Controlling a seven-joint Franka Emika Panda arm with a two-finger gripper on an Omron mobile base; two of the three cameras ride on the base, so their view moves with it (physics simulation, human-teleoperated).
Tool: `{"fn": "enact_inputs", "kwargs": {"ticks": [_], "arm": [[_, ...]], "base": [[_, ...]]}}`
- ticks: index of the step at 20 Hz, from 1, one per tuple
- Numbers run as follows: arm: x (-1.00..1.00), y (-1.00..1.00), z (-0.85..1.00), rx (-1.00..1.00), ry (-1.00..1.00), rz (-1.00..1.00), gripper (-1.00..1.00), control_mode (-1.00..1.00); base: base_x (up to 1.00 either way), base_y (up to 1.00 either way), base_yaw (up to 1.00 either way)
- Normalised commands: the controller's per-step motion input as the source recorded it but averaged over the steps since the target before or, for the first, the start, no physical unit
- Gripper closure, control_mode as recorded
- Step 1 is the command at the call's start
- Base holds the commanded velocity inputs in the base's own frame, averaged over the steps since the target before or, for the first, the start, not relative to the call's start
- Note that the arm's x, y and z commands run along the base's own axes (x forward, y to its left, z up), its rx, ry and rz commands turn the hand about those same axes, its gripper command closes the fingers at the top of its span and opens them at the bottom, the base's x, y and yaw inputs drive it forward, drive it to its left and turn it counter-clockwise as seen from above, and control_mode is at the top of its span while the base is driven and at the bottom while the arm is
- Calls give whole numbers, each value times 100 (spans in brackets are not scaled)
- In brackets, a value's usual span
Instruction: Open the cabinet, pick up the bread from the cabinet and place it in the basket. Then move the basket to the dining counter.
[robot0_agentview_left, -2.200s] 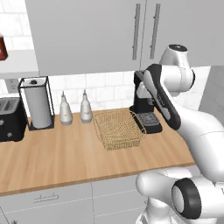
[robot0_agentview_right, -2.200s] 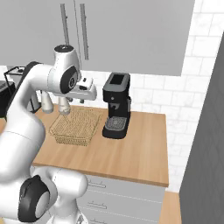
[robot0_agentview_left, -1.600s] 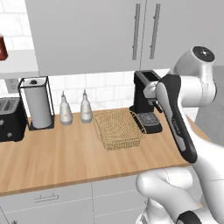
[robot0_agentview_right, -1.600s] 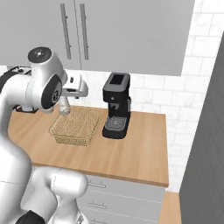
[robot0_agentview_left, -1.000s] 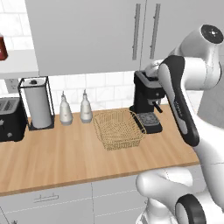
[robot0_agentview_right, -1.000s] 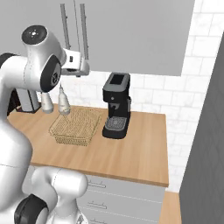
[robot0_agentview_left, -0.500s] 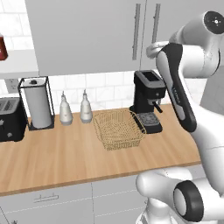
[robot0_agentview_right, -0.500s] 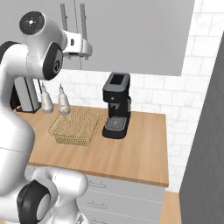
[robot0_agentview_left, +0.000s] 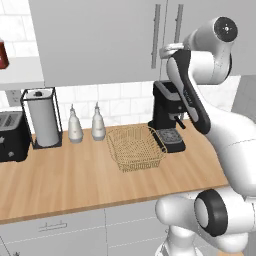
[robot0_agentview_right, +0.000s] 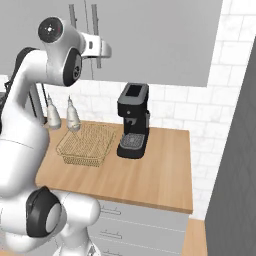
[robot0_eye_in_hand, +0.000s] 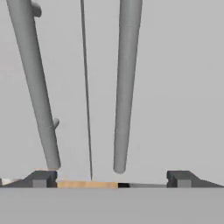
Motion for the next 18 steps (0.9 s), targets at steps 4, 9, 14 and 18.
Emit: {"fn": "enact_inputs", "kwargs": {"ticks": [4, 9, 14, 18], "arm": [[64, -20, 0, 0, 0, 0, -100, -100], [59, -6, 0, 0, -1, 0, -100, -100], [66, 12, -27, 0, -8, 0, 100, -100], [85, 16, -67, 0, -16, 0, 100, -100]], "base": [[0, 0, 0], [0, 0, 0], [0, 0, 0], [0, 0, 0]]}}
